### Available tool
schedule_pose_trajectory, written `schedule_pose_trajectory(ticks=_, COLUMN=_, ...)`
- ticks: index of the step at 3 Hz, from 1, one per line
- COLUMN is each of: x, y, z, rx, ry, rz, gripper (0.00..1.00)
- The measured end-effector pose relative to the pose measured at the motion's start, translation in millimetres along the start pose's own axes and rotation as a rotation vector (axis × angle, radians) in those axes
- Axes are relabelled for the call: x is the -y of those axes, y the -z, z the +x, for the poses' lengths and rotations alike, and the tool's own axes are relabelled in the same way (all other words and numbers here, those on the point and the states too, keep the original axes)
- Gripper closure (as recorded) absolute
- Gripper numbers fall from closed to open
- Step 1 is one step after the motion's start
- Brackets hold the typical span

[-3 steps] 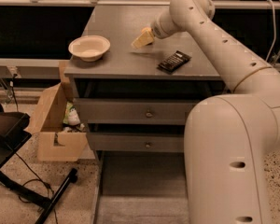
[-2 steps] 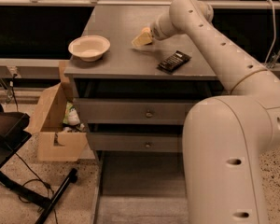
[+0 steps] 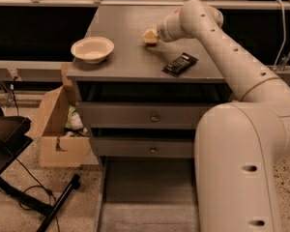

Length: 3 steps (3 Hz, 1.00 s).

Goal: Place orange into bottom drawer

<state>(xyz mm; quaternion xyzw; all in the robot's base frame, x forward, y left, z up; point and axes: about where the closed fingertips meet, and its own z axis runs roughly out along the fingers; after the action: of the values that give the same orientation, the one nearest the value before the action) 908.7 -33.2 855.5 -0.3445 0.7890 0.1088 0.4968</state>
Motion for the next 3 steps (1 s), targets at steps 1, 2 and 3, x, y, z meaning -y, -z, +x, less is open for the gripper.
schedule_pose_trajectory(ticks=1, x=-5.2, y=22.0, z=-25.4, rx=0.040, ry=0.040, rz=-0.010, gripper=0.87)
schedule_pose_trajectory(ticks=2, x=-12.8, y=69.2, z=-68.9, rx=0.082, ry=0.119, rz=-0.024, gripper=1.00)
schedule_pose_trajectory(ticks=3, x=-21.6, y=116.6, z=-83.1, rx=0.089, ry=0.137, rz=-0.045, gripper=1.00)
